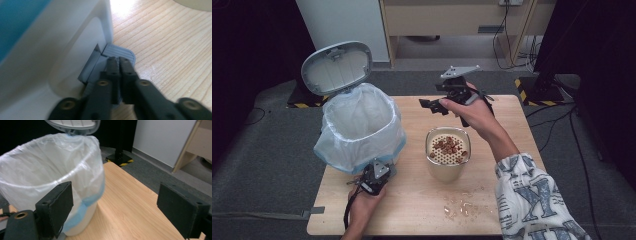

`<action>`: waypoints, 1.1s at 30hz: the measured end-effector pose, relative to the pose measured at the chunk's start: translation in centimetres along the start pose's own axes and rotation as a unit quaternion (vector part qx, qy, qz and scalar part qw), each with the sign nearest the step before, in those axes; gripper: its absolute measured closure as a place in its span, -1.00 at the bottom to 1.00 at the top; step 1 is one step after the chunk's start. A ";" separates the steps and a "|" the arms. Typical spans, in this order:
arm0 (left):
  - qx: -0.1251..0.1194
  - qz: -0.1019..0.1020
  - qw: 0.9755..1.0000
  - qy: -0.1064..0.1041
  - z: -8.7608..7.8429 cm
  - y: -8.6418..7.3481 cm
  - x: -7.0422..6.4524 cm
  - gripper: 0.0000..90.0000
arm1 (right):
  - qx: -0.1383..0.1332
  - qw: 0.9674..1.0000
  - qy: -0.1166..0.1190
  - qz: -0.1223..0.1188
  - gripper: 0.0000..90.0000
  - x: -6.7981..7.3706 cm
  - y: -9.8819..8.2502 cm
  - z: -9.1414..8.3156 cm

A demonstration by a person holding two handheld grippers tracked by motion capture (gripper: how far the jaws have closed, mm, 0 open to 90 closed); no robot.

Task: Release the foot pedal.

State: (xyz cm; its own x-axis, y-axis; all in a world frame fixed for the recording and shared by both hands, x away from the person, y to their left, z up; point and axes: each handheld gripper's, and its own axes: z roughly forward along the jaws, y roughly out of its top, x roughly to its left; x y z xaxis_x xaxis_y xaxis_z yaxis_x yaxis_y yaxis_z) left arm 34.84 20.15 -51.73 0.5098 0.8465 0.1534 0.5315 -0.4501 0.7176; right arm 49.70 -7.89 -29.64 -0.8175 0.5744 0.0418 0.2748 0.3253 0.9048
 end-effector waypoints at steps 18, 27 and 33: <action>-0.038 -0.024 0.999 -0.025 -1.8 0.2 -1.2 0.13 | 0.009 0.997 -0.067 0.036 -0.71 -4.9 -3.8 -5.2; -0.038 -0.029 0.998 -0.037 -1.7 0.2 -1.2 -0.13 | 0.017 0.993 -0.099 0.057 -0.74 -5.4 -4.3 -5.3; -0.039 -0.028 0.998 -0.044 -1.7 0.2 -1.3 -0.22 | 0.016 0.991 -0.116 0.066 -0.74 -5.9 -4.8 -5.6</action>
State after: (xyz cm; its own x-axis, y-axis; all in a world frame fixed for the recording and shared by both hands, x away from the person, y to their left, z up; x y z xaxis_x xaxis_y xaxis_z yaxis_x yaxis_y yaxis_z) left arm 33.20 19.46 -50.62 0.5394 0.8403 0.0541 0.5087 -0.3764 0.7743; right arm 50.32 -17.05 -31.87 -0.6367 0.7690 0.0570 0.3908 0.2581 0.8835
